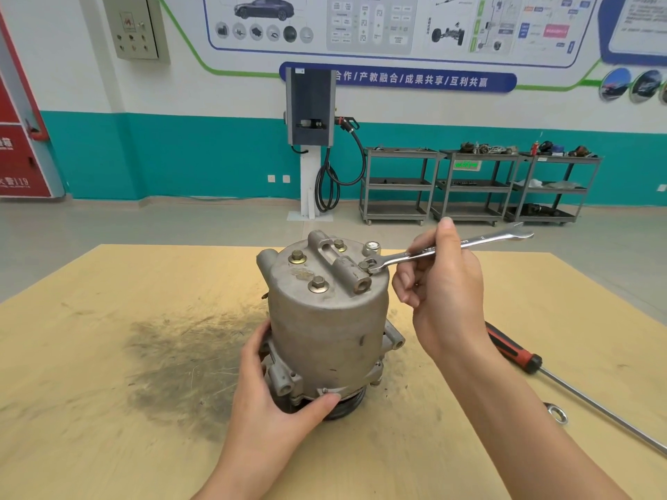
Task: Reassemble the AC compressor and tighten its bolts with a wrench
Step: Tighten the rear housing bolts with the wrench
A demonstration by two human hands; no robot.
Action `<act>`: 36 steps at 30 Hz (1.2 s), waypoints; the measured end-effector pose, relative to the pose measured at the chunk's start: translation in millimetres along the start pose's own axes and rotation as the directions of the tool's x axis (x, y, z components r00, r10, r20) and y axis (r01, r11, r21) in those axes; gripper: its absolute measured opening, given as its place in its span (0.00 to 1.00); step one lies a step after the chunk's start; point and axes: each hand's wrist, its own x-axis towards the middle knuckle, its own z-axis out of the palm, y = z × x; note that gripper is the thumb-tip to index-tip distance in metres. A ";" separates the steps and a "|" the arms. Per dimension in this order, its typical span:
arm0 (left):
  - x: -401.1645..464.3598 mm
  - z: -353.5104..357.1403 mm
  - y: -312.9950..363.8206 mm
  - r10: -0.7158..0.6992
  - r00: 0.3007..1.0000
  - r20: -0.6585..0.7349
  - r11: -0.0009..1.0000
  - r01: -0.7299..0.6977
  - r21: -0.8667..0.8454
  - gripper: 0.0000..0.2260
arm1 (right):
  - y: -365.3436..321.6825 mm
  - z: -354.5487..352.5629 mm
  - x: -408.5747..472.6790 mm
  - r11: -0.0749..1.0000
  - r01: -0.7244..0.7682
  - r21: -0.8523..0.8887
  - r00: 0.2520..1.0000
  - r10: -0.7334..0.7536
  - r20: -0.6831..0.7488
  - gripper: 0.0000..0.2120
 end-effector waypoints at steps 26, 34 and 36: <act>1.4 0.1 -4.2 -0.010 1.000 0.006 1.000 0.010 0.004 0.45 | -7.2 5.0 -15.6 0.819 0.522 -0.236 0.853 -0.505 0.135 0.21; 1.3 0.1 -0.9 -0.002 1.000 0.000 1.000 0.002 0.010 0.44 | -5.4 0.8 -1.3 0.997 0.045 -0.059 0.994 -0.039 0.099 0.26; 1.0 0.2 -0.2 -0.002 1.000 0.003 1.000 0.002 0.010 0.44 | -4.6 -1.4 2.0 0.999 -0.015 -0.037 0.995 0.018 0.101 0.26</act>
